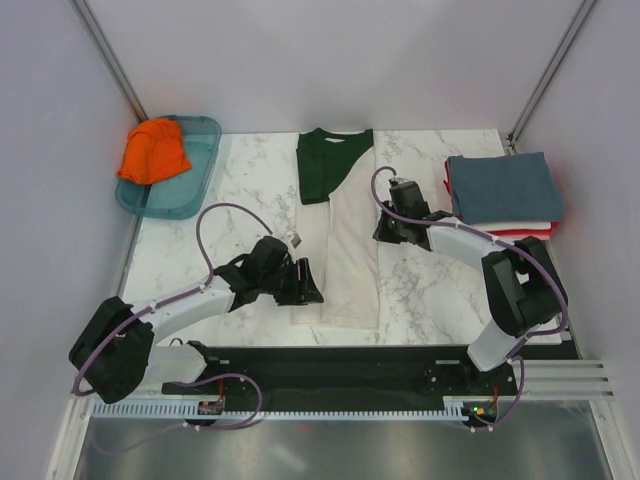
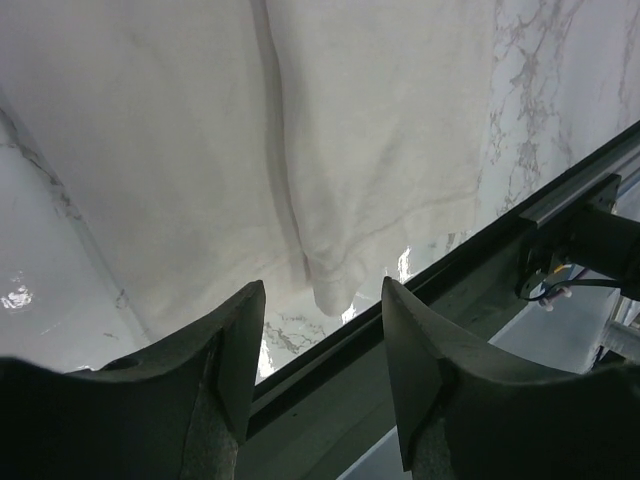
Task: Fold and stack the t-shirts
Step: Fold the tshirt
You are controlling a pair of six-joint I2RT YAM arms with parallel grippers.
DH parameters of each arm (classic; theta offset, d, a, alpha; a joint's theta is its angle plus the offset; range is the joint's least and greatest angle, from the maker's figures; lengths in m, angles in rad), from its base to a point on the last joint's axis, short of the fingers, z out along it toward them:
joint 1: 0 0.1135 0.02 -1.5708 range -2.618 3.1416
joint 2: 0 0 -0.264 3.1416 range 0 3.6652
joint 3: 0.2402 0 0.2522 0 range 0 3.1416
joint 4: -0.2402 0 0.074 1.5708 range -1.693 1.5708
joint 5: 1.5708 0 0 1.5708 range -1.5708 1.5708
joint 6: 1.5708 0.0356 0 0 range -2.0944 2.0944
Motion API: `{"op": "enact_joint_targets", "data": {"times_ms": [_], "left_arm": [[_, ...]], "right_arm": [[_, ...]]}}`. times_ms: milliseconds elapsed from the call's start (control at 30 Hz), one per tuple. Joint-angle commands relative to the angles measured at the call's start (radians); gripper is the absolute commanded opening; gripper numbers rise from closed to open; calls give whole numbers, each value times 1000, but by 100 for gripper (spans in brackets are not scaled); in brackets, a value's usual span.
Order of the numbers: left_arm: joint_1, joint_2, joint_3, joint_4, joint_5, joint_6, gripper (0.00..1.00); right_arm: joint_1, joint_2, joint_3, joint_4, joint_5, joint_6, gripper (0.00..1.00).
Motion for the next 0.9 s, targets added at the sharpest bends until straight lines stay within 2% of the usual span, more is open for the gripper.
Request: {"op": "enact_joint_targets", "data": {"times_ms": [0,233,467,700,867], "left_arm": [[-45,41,39,28,-39,-53,57],[-79,158,65,67,-48,-65,54],[-84,199,68,100,-36,-77,40],[-100,212,70,119,-16,-94,42],[-104,224,60,123,-11,-103,40]], "right_arm": [[8,43,98,-5,-27,-20,0],[37,210,276,-22,-33,-8,0],[63,340,419,-23,-56,6,0],[71,443,560,-32,-47,21,0],[72,514,640,-45,-22,24,0]]}}
